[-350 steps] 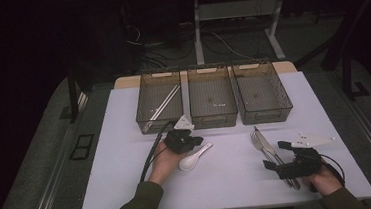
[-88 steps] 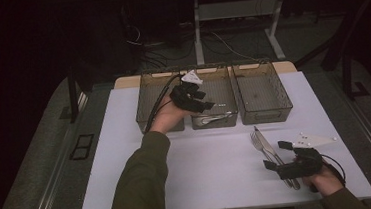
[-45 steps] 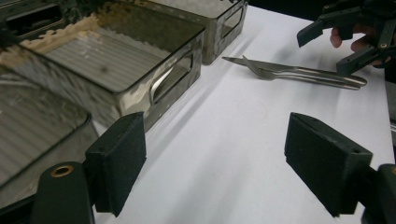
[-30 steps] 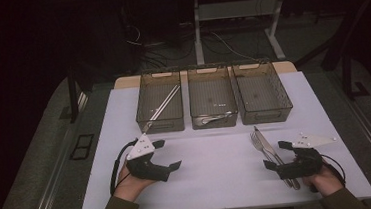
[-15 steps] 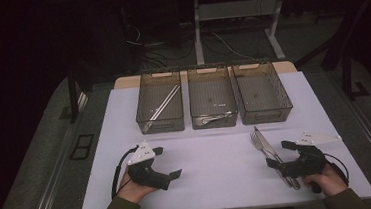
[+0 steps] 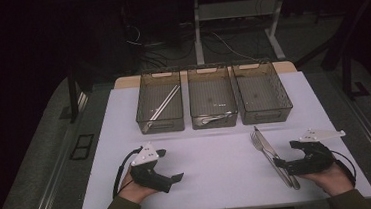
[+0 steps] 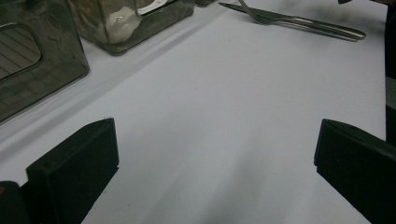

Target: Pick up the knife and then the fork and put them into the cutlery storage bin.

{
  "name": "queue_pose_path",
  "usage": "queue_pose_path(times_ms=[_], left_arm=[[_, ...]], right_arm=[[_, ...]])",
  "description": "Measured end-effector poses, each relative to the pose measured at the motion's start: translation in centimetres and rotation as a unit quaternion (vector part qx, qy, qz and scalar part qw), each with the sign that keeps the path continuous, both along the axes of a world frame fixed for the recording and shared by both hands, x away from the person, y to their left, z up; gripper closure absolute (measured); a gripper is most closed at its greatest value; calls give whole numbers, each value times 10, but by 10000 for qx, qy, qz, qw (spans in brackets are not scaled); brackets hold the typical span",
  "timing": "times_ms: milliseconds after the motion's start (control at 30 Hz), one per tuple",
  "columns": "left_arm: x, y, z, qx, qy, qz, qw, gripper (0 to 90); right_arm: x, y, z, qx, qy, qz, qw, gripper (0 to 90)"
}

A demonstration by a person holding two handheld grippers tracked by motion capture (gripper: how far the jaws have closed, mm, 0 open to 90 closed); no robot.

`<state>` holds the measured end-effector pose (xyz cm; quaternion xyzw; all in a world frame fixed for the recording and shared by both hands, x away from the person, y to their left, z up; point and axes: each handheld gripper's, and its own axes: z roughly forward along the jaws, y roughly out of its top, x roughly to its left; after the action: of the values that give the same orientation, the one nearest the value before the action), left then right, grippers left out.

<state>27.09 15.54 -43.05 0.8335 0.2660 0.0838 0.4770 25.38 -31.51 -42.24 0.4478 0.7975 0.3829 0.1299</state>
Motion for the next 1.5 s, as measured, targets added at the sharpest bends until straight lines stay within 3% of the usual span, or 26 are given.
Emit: queue_pose_path(times_ms=[33, 67, 167, 333, 433, 567, 833, 1000, 1233, 1500], left_arm=[[0, 0, 0, 12, 1, -7, 10000, 0], [0, 0, 0, 12, 0, -6, 10000, 0], [0, 0, 0, 72, 2, -28, 10000, 0], [0, -1, -1, 72, 26, -19, 10000, 0], [0, -1, -1, 74, 18, -17, 10000, 0], [0, -1, -2, 69, 29, -19, 10000, 0], [0, -2, -2, 89, 54, -25, 9999, 0], [0, -2, -2, 63, 72, -30, 9999, 0], [0, -2, -3, 74, 74, -46, 9999, 0], [0, -2, -3, 88, 94, -47, 9999, 0]], right_arm=[[1, -1, 0, -75, -12, -25, 10000, 87], [1, -1, 0, -136, 34, -65, 9999, 152], [2, -2, 0, -129, 176, -48, 9997, 235], [4, 0, 2, -443, 284, -59, 9986, 330], [5, 0, 5, -497, 276, -26, 9984, 389], [8, 3, 5, -520, 474, -28, 9975, 483], [18, 11, 9, -803, 733, 44, 9941, 582], [24, 18, 5, -957, 1104, 16, 9893, 607], [34, 23, 3, -1190, 1452, 16, 9822, 668], [40, 31, -1, -1579, 1840, 79, 9701, 726]])
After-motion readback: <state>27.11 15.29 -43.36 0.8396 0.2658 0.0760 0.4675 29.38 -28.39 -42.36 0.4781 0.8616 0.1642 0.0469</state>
